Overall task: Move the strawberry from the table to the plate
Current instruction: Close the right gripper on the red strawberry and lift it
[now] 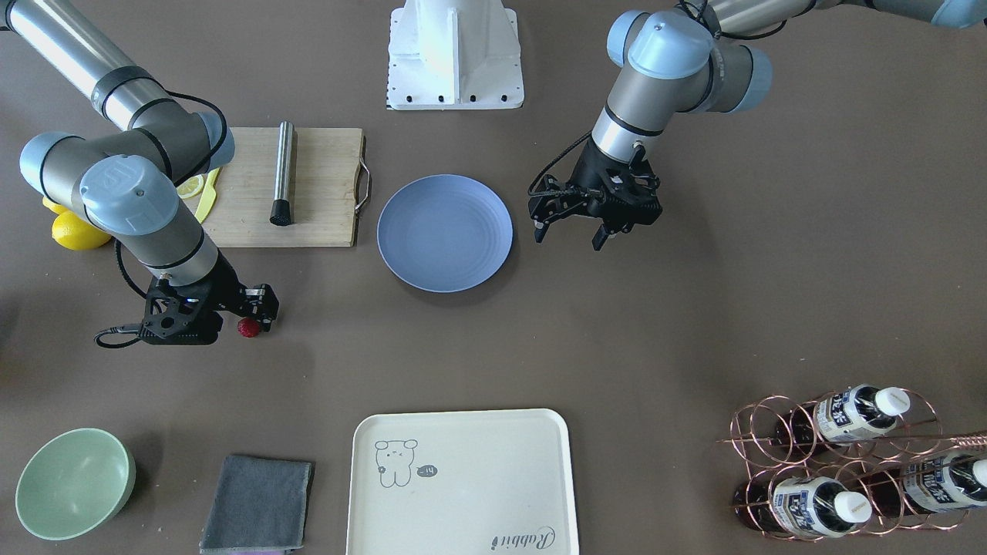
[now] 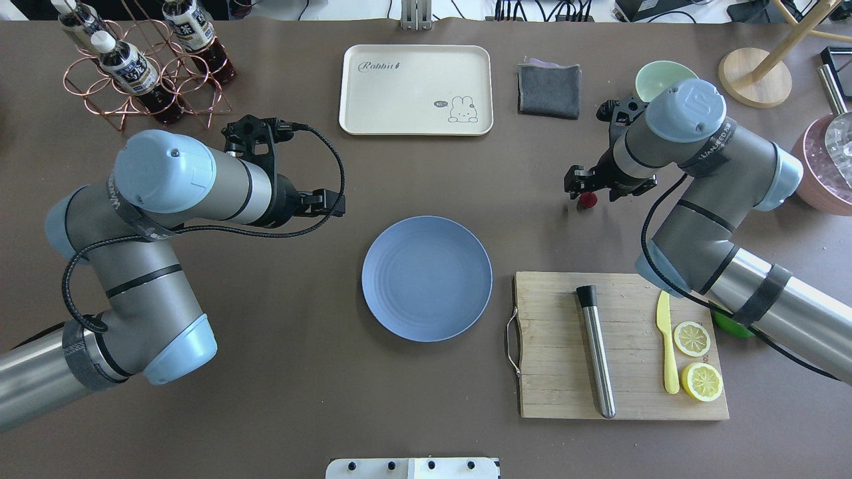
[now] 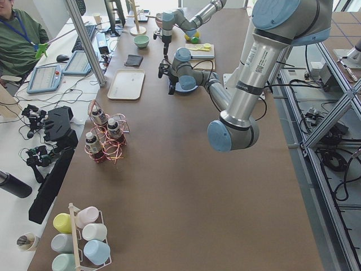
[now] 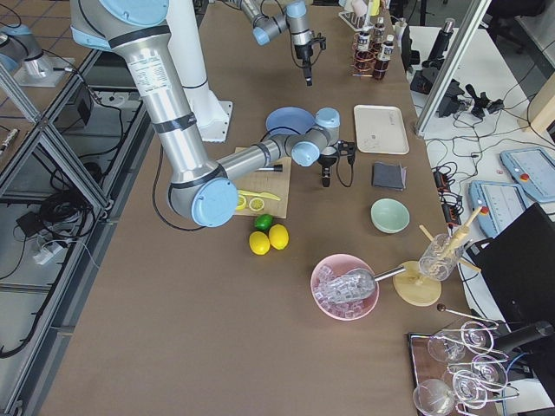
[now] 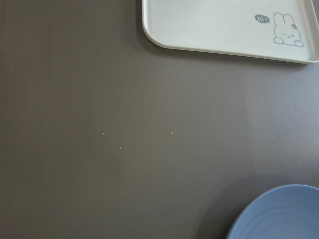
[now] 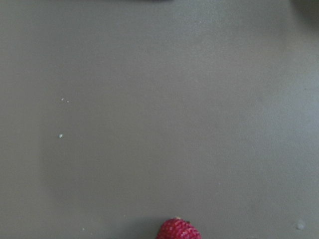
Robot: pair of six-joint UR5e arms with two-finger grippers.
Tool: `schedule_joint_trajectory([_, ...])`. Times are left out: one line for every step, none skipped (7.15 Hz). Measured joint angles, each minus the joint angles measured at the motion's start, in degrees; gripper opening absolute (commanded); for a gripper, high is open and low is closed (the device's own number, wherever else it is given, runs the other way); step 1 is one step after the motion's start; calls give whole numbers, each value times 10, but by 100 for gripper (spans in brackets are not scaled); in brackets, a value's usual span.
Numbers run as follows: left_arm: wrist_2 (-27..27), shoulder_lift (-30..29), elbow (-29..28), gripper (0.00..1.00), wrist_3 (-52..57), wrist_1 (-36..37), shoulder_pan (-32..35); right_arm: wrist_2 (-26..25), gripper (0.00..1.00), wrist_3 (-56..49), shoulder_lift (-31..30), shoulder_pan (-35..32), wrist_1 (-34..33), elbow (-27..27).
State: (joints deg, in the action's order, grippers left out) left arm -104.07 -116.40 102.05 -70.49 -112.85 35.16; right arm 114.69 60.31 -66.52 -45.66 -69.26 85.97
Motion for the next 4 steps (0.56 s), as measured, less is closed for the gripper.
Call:
schedule_joint_trajectory([0, 0, 0, 98, 0, 0, 0, -3, 0, 12, 2, 0, 0, -1])
schedule_joint_trajectory([1, 0, 0, 98, 0, 0, 0, -5, 0, 18, 4, 0, 0, -2])
schedule_joint_trajectory([1, 1, 3, 98, -1, 0, 0, -5, 0, 21, 6, 0, 0, -2])
schedule_joint_trajectory([1, 1, 8, 98, -1, 0, 2, -3, 0, 23, 13, -4, -2, -1])
